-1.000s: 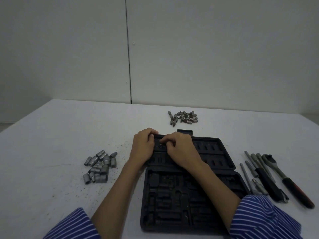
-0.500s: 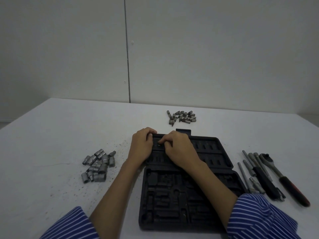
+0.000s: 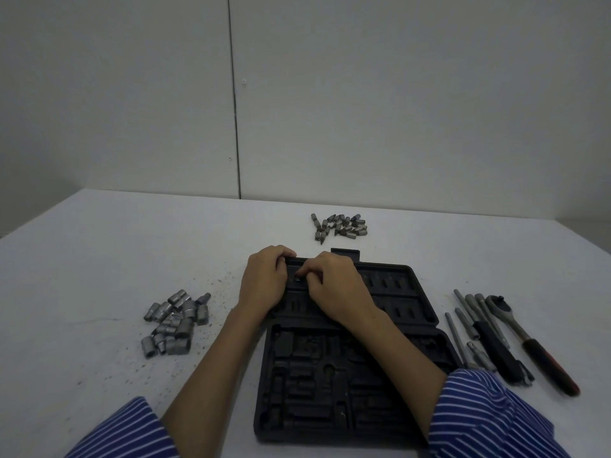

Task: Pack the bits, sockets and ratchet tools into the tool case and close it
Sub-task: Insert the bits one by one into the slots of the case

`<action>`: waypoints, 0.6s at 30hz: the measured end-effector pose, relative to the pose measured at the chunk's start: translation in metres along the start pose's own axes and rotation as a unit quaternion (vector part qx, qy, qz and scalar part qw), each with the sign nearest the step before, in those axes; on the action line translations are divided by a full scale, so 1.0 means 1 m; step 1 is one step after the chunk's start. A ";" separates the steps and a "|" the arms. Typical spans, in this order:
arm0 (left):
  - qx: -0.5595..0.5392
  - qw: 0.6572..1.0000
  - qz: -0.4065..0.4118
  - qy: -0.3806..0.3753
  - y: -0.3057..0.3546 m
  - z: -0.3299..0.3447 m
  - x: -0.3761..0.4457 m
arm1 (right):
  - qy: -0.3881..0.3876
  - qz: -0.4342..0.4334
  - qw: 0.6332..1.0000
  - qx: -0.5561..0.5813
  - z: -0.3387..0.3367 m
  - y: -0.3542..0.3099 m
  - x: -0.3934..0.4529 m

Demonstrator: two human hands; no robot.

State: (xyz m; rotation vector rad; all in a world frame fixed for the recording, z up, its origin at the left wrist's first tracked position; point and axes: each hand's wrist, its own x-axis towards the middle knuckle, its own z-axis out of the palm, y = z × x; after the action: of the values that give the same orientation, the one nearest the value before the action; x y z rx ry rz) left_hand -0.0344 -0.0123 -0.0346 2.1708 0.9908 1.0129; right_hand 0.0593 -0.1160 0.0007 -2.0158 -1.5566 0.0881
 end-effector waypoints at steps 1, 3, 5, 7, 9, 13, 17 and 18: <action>0.001 1.000 0.001 -0.001 0.001 0.001 0.001 | 0.001 0.001 1.000 -0.001 0.000 0.001 0.000; -0.002 1.000 -0.002 -0.003 0.001 0.002 0.002 | 0.002 0.001 1.000 -0.003 -0.001 0.002 0.000; -0.007 1.000 -0.004 -0.002 0.002 0.004 0.004 | 0.005 0.002 1.000 -0.003 -0.001 0.003 0.002; -0.007 1.000 -0.006 -0.001 0.003 0.005 0.005 | 0.004 0.003 1.000 -0.001 -0.001 0.005 0.003; -0.008 1.000 -0.007 -0.001 0.003 0.007 0.006 | 0.005 0.002 1.000 0.000 -0.002 0.007 0.005; -0.002 1.000 -0.004 -0.001 0.002 0.011 0.010 | 0.007 0.000 1.000 0.003 -0.003 0.010 0.008; 0.010 1.000 -0.002 -0.005 0.002 0.012 0.012 | 0.011 -0.004 1.000 0.005 -0.002 0.012 0.010; 0.012 1.000 -0.002 -0.006 0.002 0.012 0.012 | 0.011 -0.004 1.000 0.006 -0.002 0.012 0.010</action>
State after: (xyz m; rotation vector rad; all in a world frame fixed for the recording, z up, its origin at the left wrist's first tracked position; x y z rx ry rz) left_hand -0.0187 -0.0060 -0.0355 2.1903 1.0058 0.9913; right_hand 0.0740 -0.1099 -0.0004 -1.9941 -1.5467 0.0708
